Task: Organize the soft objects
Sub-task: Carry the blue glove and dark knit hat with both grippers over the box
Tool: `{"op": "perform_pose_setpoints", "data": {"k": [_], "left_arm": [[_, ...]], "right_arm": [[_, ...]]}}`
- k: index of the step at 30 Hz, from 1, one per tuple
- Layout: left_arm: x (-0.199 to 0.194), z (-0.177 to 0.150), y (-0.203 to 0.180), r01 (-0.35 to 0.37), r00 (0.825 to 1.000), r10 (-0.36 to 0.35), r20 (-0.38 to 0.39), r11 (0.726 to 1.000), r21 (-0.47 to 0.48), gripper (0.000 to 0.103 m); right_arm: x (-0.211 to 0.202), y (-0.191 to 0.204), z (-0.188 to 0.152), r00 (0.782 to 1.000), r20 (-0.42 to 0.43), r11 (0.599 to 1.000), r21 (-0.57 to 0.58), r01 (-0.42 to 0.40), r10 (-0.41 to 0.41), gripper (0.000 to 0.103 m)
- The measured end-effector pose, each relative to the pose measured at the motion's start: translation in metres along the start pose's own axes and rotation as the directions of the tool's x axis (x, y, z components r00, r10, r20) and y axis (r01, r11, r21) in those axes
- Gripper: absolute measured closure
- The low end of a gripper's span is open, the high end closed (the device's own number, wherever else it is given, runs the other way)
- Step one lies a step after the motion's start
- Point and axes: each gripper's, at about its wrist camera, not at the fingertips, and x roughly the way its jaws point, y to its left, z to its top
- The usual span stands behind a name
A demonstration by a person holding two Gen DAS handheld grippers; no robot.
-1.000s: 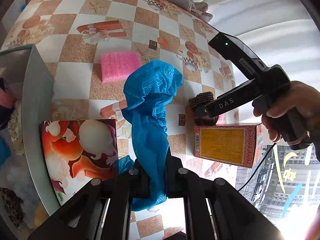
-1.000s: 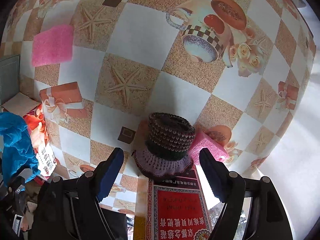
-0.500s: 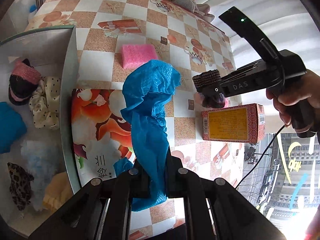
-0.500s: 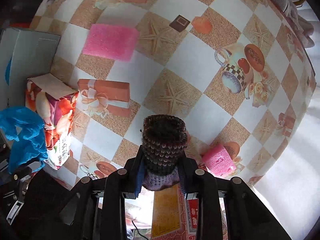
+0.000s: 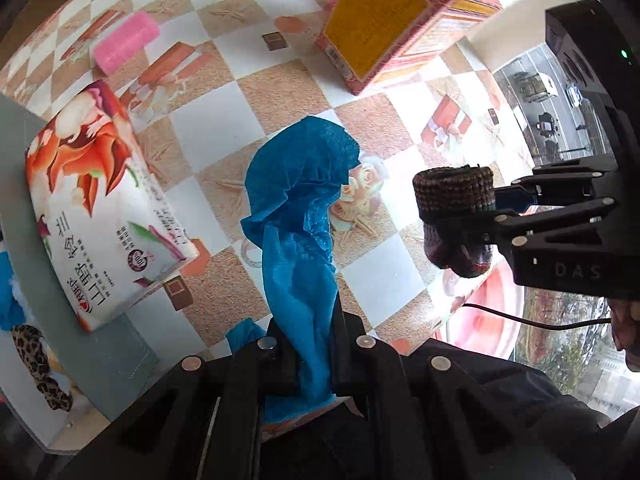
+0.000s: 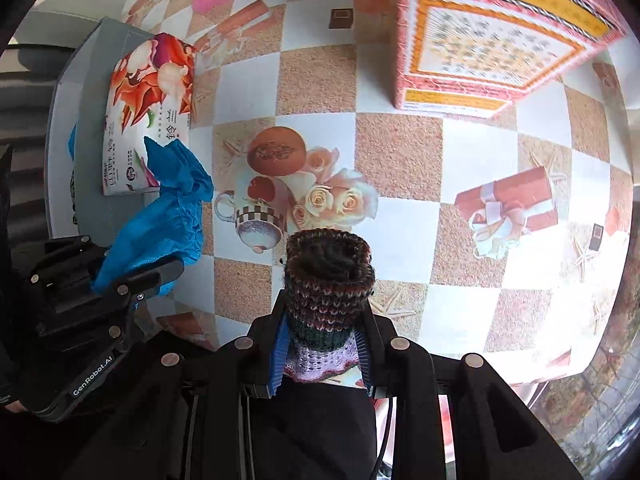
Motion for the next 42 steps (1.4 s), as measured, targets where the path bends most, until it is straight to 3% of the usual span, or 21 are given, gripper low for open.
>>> {"op": "perform_pose_setpoints", "data": {"k": [2,4,7,10,12,14,19,25,31,42], "left_arm": [[-0.006,0.019,-0.021,-0.017,0.999,0.015,0.037,0.999,0.047,0.093],[-0.023,0.043,-0.03,-0.022,0.995,0.019,0.098,0.999,0.03,0.093],[-0.063,0.076,-0.033,-0.036,0.973,0.038,0.227,0.999,-0.014,0.093],[-0.099,0.098,-0.03,-0.093,0.943,0.104,0.316,0.994,-0.052,0.093],[-0.112,0.106,-0.018,-0.136,0.931,0.164,0.327,0.985,-0.105,0.093],[-0.115,0.106,0.0,-0.151,0.931,0.2,0.305,0.973,-0.176,0.093],[-0.119,0.066,0.036,-0.185,0.931,0.258,0.259,0.944,-0.275,0.093],[-0.105,0.008,0.08,-0.174,0.946,0.272,0.174,0.883,-0.435,0.093],[-0.106,-0.028,0.092,-0.153,0.949,0.271,0.165,0.847,-0.51,0.093],[-0.126,-0.058,0.118,-0.18,0.918,0.35,0.189,0.789,-0.587,0.093]], "right_arm": [[-0.015,-0.03,-0.01,0.996,0.095,0.993,0.115,-0.016,0.005,0.072],[-0.047,-0.057,-0.014,0.976,0.218,0.977,0.213,-0.031,-0.017,0.072],[-0.109,-0.084,-0.009,0.91,0.405,0.961,0.277,-0.029,-0.089,0.072],[-0.157,-0.089,0.009,0.834,0.545,0.956,0.282,-0.081,-0.09,0.072],[-0.176,-0.078,0.027,0.807,0.587,0.967,0.238,-0.088,-0.071,0.072],[-0.183,-0.057,0.043,0.792,0.61,0.981,0.176,-0.084,-0.041,0.072],[-0.175,0.002,0.058,0.799,0.598,0.995,0.027,-0.1,0.064,0.072],[-0.138,0.074,0.056,0.864,0.482,0.986,-0.141,-0.086,0.144,0.072],[-0.11,0.126,0.048,0.908,0.386,0.967,-0.245,-0.072,0.166,0.072],[-0.111,0.184,0.038,0.91,0.397,0.919,-0.39,0.052,0.116,0.072]]}}
